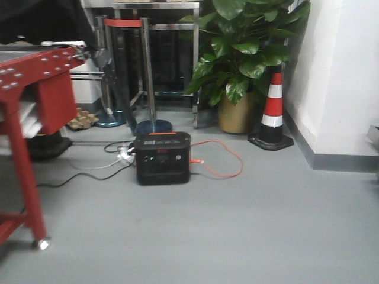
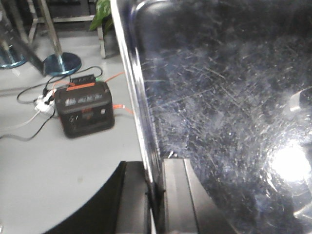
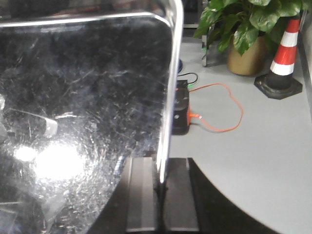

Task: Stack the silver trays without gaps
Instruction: 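Drive past the plant and cone to the second rack carrying the tray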

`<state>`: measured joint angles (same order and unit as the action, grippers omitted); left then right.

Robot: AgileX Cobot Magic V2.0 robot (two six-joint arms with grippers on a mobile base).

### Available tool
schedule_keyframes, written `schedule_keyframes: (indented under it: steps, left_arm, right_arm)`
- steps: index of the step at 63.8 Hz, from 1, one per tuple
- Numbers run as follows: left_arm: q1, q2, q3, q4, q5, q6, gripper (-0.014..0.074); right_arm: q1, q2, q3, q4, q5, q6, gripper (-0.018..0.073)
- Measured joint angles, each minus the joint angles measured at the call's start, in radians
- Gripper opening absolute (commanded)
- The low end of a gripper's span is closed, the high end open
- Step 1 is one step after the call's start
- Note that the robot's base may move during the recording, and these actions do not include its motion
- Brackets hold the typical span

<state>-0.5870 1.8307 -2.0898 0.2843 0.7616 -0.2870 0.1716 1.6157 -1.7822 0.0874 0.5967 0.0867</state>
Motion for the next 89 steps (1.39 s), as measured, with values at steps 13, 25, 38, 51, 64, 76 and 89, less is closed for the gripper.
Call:
schedule_keyframes:
  steps: [13,25,38,51,64,76,89]
  left_arm:
    - [0.0,0.0,0.0,0.014,-0.002,0.0,-0.0004]
    - [0.0,0.0,0.0,0.016,-0.002,0.0,-0.0004]
    - [0.002,0.0,0.0,0.022,-0.002,0.0,-0.0004]
    - [0.002,0.0,0.0,0.028,-0.003,0.0,-0.0004]
    - [0.002,0.0,0.0,0.032,-0.003,0.0,-0.0004]
    - [0.004,0.0,0.0,0.034,-0.003,0.0,-0.0004]
    - [0.005,0.0,0.0,0.034,-0.003,0.0,-0.0004]
  right_arm:
    - [0.0,0.005,0.0,0.002,-0.001,0.0,-0.008]
    - [0.0,0.009,0.0,0.004,-0.001,0.0,-0.008]
    - [0.0,0.009,0.0,0.007,-0.005,0.0,-0.008]
    - [0.002,0.009,0.0,0.008,-0.008,0.0,-0.008]
    - [0.003,0.009,0.0,0.01,-0.01,0.0,-0.008]
    - [0.003,0.014,0.0,0.01,-0.01,0.0,-0.008]
    - [0.003,0.024,0.0,0.014,-0.015,0.0,-0.008]
